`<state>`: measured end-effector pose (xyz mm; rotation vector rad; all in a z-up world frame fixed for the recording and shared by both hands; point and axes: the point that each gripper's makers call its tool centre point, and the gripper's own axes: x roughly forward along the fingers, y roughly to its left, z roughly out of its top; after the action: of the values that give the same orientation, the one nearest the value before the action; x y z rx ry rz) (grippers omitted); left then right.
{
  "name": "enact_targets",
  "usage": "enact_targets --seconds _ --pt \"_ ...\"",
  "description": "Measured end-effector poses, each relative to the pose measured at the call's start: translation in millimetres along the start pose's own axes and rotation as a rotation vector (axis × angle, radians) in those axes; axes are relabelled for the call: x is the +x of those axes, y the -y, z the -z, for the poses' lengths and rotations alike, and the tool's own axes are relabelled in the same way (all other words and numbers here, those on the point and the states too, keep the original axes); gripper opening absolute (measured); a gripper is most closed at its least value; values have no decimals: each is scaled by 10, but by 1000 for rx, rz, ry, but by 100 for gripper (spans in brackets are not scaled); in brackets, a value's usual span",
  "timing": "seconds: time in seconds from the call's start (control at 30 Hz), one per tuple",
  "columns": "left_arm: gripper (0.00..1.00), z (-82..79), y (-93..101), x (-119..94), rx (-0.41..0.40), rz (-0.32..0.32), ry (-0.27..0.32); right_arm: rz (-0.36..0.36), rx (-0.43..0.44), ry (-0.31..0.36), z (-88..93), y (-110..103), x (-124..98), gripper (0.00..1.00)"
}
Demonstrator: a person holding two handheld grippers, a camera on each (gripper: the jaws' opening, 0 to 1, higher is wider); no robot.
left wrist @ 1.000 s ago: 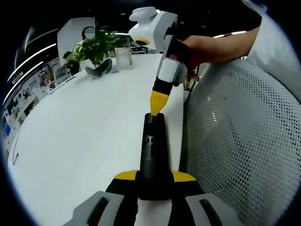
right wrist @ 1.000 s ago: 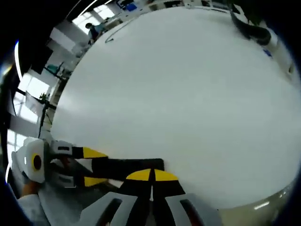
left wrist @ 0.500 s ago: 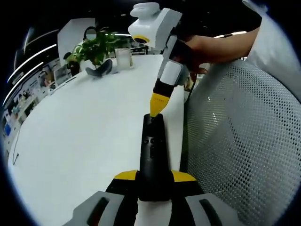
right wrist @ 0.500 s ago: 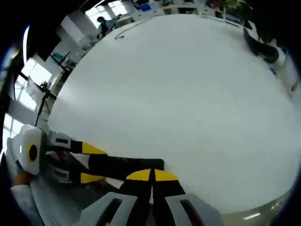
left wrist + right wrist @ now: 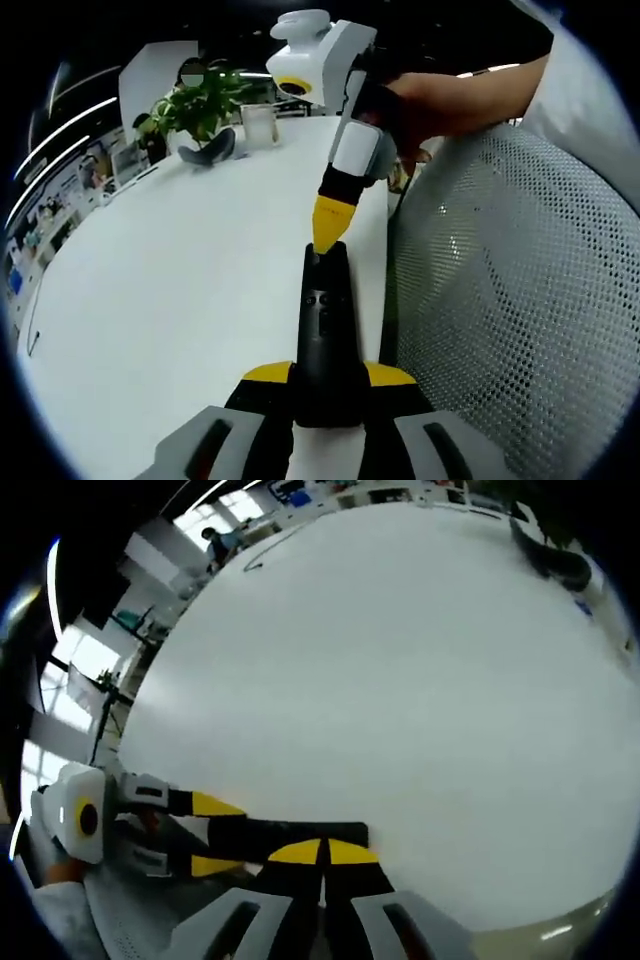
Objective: Press the specified remote control buttons in sequence, fully releasing each button before pressing the next.
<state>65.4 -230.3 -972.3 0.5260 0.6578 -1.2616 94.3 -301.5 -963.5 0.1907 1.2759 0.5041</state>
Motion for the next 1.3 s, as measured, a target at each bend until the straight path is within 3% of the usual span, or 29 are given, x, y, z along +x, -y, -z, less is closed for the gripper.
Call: enact_targets --seconds 0.33,0.73,1.3 --pt "24 9 -1 -9 -12 3 -1 -7 18 4 8 8 -1 0" --pt "24 39 -42 -43 -22 -7 -20 7 -24 11 5 7 6 0" --pt "24 38 -39 -43 -18 -3 -9 -61 70 14 -4 5 -8 0"
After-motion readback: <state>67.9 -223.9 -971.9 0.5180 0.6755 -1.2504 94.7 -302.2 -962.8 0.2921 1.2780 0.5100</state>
